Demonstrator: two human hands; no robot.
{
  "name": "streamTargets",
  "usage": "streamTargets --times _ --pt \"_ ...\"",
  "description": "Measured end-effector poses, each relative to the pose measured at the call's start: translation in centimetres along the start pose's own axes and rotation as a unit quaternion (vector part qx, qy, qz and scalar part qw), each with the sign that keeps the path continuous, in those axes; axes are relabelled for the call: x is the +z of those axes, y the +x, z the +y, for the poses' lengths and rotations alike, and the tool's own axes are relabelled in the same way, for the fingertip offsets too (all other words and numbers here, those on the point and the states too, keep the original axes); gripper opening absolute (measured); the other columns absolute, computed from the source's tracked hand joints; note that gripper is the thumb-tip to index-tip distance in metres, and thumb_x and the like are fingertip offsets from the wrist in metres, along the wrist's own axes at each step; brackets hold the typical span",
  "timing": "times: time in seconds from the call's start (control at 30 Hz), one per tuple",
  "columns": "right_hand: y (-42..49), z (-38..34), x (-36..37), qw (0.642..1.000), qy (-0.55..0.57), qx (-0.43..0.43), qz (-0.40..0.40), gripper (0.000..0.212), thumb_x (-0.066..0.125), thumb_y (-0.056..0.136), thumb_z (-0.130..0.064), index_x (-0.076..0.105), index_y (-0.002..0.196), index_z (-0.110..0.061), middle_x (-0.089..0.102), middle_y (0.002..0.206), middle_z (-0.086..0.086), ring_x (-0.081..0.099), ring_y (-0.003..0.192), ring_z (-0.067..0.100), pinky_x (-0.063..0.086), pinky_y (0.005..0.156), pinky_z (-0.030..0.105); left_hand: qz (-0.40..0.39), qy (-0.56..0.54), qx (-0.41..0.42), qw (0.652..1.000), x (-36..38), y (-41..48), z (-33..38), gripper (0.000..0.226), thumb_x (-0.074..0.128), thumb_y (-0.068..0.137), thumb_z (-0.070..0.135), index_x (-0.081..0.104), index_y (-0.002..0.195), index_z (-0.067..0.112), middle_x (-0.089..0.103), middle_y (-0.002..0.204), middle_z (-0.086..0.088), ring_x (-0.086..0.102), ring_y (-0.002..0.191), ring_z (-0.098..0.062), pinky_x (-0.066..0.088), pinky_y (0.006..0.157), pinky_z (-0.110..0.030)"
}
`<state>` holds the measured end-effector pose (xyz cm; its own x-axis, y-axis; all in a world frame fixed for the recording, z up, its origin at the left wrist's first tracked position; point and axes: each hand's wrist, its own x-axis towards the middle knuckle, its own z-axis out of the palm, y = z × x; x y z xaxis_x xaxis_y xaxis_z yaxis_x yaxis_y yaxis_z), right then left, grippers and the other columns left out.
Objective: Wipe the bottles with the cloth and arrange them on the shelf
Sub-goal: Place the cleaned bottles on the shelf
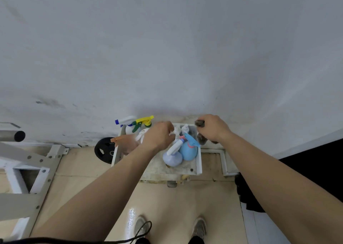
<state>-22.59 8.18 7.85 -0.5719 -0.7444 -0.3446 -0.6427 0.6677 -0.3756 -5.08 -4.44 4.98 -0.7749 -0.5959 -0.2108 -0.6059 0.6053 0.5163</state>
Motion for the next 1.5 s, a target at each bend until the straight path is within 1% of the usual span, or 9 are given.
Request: streamTargets --times 0.07,0.13,0.23,0.47,0.63,0.93,1.1,1.33,1.5 --pt "-0.1 0.8 1.3 0.998 -0.008 -0.007 -0.069 0.006 0.067 0.085 -0.025 0.071 0.088 -0.026 0.073 0.098 0.004 0.067 0.091 0.027 0.055 0.078 0.035 -0.061 0.042 -0.014 0.997 1.7 0.2 0.3 0.041 0.065 0.09 0.037 0.066 0.121 0.01 0.069 0.118 -0.011 0.064 0.11 -0.03 0.052 0.087 -0.037" --pt "-0.1 1.3 2.9 0.995 -0.028 -0.012 -0.096 0.017 0.071 0.086 -0.036 0.073 0.102 -0.031 0.072 0.109 -0.002 0.066 0.099 0.024 0.053 0.08 0.034 -0.091 0.074 -0.026 0.993 3.4 0.2 0.1 0.043 0.064 0.091 0.037 0.064 0.123 0.009 0.068 0.119 -0.012 0.063 0.11 -0.029 0.05 0.085 -0.036" --pt "0.1 1.4 5.3 0.993 -0.102 -0.013 -0.052 0.032 0.065 0.092 -0.048 0.067 0.12 -0.032 0.068 0.114 -0.004 0.065 0.104 0.022 0.047 0.076 0.031 -0.099 0.084 -0.035 0.991 5.5 0.2 -0.4 0.035 0.065 0.09 0.032 0.065 0.116 0.009 0.068 0.111 -0.012 0.064 0.104 -0.028 0.049 0.08 -0.036" --pt "0.9 1.5 7.4 0.986 -0.168 -0.003 -0.02 0.027 0.061 0.097 -0.044 0.064 0.115 -0.025 0.067 0.114 0.003 0.066 0.102 0.026 0.043 0.073 0.031 -0.057 0.091 -0.03 0.994 5.9 0.2 -1.1 0.02 0.067 0.085 0.027 0.067 0.093 0.008 0.067 0.09 -0.009 0.064 0.087 -0.028 0.038 0.061 -0.032" --pt "0.9 0.8 6.5 0.984 -0.175 -0.035 -0.028 0.026 0.063 0.093 -0.043 0.067 0.113 -0.027 0.067 0.113 0.001 0.066 0.102 0.026 0.044 0.073 0.03 -0.05 0.092 -0.056 0.993 5.2 -1.2 -2.3 0.021 0.071 0.081 0.028 0.054 0.078 0.015 0.051 0.071 0.001 0.053 0.069 -0.022 0.027 0.049 -0.028" --pt "2.3 -3.9 4.1 0.982 -0.146 -0.103 -0.06 0.022 0.072 0.086 -0.042 0.072 0.105 -0.03 0.07 0.102 -0.002 0.066 0.098 0.025 0.046 0.073 0.031 -0.02 0.107 -0.089 0.99 4.0 -4.4 -5.9 0.02 0.07 0.08 0.034 0.068 0.083 0.014 0.059 0.074 -0.005 0.058 0.071 -0.026 0.037 0.056 -0.028" --pt "4.0 -6.8 5.1 0.977 -0.164 -0.132 -0.037 0.019 0.07 0.088 -0.038 0.072 0.106 -0.03 0.071 0.105 0.0 0.065 0.1 0.028 0.044 0.072 0.031 0.006 0.099 -0.106 0.989 3.4 -5.4 -7.8 0.029 0.068 0.084 0.039 0.072 0.087 0.01 0.068 0.088 -0.011 0.064 0.072 -0.028 0.055 0.063 -0.034" --pt "5.9 -8.2 6.3 0.973 -0.19 -0.131 -0.007 0.017 0.069 0.088 -0.035 0.071 0.103 -0.025 0.071 0.105 0.004 0.067 0.096 0.032 0.048 0.072 0.031 0.005 0.09 -0.109 0.99 3.3 -5.4 -8.9 0.03 0.07 0.083 0.04 0.073 0.093 0.011 0.071 0.088 -0.009 0.067 0.077 -0.028 0.059 0.07 -0.038" --pt "6.6 -8.2 6.6 0.971 -0.19 -0.143 0.014 0.013 0.065 0.093 -0.035 0.069 0.099 -0.024 0.07 0.103 0.005 0.066 0.095 0.031 0.041 0.068 0.03 -0.009 0.096 -0.119 0.988 3.1 -5.0 -9.1 0.026 0.072 0.08 0.036 0.073 0.09 0.013 0.069 0.084 -0.008 0.065 0.072 -0.024 0.057 0.064 -0.032"
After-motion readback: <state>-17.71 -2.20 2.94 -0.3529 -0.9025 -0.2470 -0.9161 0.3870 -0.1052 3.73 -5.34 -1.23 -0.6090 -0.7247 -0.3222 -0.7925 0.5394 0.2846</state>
